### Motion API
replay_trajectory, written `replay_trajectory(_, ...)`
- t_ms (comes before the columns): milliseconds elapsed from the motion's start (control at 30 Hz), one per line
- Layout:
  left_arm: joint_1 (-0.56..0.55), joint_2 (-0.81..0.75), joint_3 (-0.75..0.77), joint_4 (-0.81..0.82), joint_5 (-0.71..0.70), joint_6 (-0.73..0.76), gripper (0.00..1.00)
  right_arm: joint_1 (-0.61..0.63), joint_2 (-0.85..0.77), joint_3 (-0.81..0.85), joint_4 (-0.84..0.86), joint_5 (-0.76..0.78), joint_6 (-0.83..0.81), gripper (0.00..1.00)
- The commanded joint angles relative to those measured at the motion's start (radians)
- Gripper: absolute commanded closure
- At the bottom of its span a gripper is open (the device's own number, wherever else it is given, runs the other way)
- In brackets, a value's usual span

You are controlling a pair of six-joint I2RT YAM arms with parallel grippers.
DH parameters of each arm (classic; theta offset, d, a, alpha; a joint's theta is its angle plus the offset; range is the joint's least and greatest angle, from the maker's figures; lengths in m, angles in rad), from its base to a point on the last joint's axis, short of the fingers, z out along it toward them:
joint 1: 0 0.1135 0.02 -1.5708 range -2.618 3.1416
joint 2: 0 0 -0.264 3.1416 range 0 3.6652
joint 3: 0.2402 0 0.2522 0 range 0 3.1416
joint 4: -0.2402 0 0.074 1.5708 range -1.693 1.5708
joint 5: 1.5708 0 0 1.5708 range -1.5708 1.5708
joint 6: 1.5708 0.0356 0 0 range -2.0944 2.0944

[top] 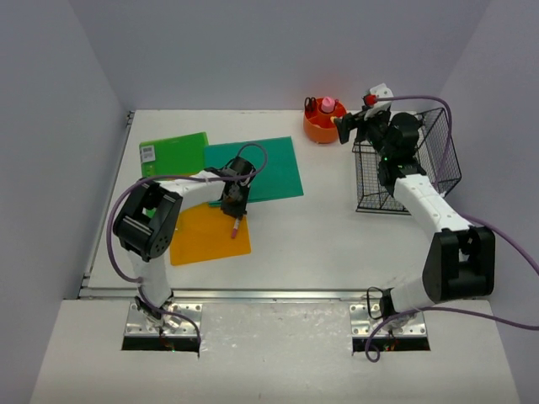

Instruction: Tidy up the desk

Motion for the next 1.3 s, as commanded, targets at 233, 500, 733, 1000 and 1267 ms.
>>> replay_trajectory(233, 0.066, -0.136, 0.120, 0.012, 0.306, -0.088, 1.00, 0.131, -0.147, -0.108, -0.131, -0.457, -0.624, 0.07)
replay_trajectory(500, 0.160, -0.223, 0.219, 0.004, 0.596, -0.247, 1.00, 0.403, -0.173, -0.300, -0.194, -0.515, -1.167, 0.01)
replay_trajectory(733, 0.174, -0.250, 0.189, 0.009, 0.663, -0.269, 1.00, 0.575, -0.083, -0.366, 0.012, -0.490, -1.325, 0.01)
replay_trajectory(1000, 0.178, -0.245, 0.194, -0.004, 0.697, -0.258, 1.00, 0.674, 0.077, -0.322, 0.251, -0.341, -1.353, 0.23)
replay_trajectory(1267, 0.193, -0.232, 0.203, -0.046, 0.709, -0.225, 1.00, 0.687, 0.204, -0.299, 0.461, -0.204, -1.396, 0.46)
